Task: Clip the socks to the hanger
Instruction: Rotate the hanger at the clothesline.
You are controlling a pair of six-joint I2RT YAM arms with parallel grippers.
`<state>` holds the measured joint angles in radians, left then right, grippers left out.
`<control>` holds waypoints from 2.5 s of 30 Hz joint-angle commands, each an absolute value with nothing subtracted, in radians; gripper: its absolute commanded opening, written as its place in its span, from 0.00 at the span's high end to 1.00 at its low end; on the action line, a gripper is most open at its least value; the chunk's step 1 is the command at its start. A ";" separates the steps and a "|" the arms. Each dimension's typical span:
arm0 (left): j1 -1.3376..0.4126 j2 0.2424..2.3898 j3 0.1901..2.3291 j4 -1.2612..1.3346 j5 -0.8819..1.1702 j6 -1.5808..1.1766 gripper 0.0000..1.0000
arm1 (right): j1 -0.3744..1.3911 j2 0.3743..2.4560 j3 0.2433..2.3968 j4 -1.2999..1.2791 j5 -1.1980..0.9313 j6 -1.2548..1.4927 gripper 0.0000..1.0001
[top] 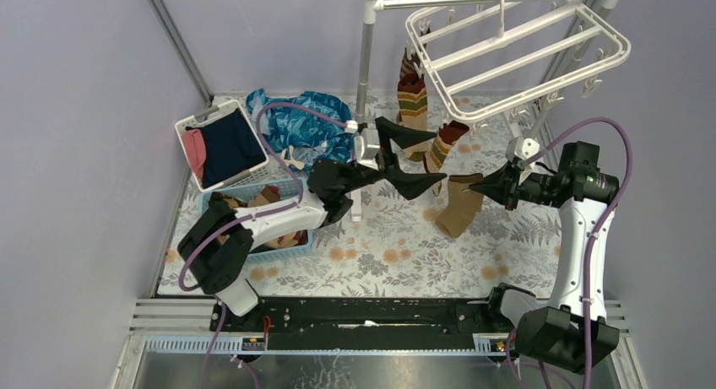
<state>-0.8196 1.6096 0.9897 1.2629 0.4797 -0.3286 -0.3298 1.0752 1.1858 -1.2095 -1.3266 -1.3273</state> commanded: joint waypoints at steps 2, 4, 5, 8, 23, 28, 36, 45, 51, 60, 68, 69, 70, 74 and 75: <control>-0.854 1.695 1.102 1.251 0.492 -0.208 0.01 | -0.323 1.071 1.206 -1.210 -1.303 -1.305 0.96; -0.872 1.719 1.133 1.229 0.457 -0.183 0.01 | -0.323 1.076 1.215 -1.210 -1.305 -1.303 0.96; -0.880 1.731 1.147 1.219 0.440 -0.179 0.02 | -0.324 1.079 1.219 -1.205 -1.307 -1.295 0.96; -0.906 1.758 1.183 1.193 0.402 -0.160 0.04 | -0.324 1.084 1.221 -1.169 -1.307 -1.251 0.96; -0.959 1.912 1.354 1.142 0.275 -0.138 0.06 | -0.324 1.074 1.169 -1.061 -1.280 -1.147 0.97; -0.963 1.947 1.398 1.122 0.251 -0.116 0.04 | -0.324 1.068 1.158 -1.050 -1.261 -1.139 0.97; -0.966 1.966 1.425 1.137 0.305 -0.123 0.04 | -0.324 1.059 1.158 -1.063 -1.244 -1.144 0.97; -0.966 1.952 1.401 1.153 0.308 -0.125 0.04 | -0.324 1.054 1.161 -1.076 -1.240 -1.152 0.97; -0.977 1.942 1.382 1.184 0.331 -0.132 0.04 | -0.324 1.052 1.164 -1.095 -1.232 -1.164 0.97; -0.957 1.856 1.238 1.254 0.228 -0.097 0.12 | -0.324 1.051 1.161 -1.108 -1.233 -1.181 0.97; -0.946 1.882 1.304 1.189 0.131 -0.094 0.18 | -0.324 1.046 1.163 -1.120 -1.237 -1.191 0.97; -0.948 1.890 1.317 1.176 0.122 -0.090 0.17 | -0.324 1.046 1.163 -1.122 -1.238 -1.194 0.97; -0.947 1.898 1.331 1.163 0.119 -0.086 0.17 | -0.324 1.046 1.163 -1.126 -1.238 -1.197 0.97; -0.948 1.933 1.391 1.095 0.134 -0.075 0.16 | -0.324 1.048 1.163 -1.147 -1.238 -1.221 0.97; -0.948 1.939 1.400 1.086 0.141 -0.076 0.16 | -0.324 1.048 1.162 -1.151 -1.238 -1.227 0.97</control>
<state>-0.9447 1.9011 1.3445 1.1362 0.1547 -0.1120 -0.3290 1.0634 1.1576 -1.1114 -1.2201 -1.1900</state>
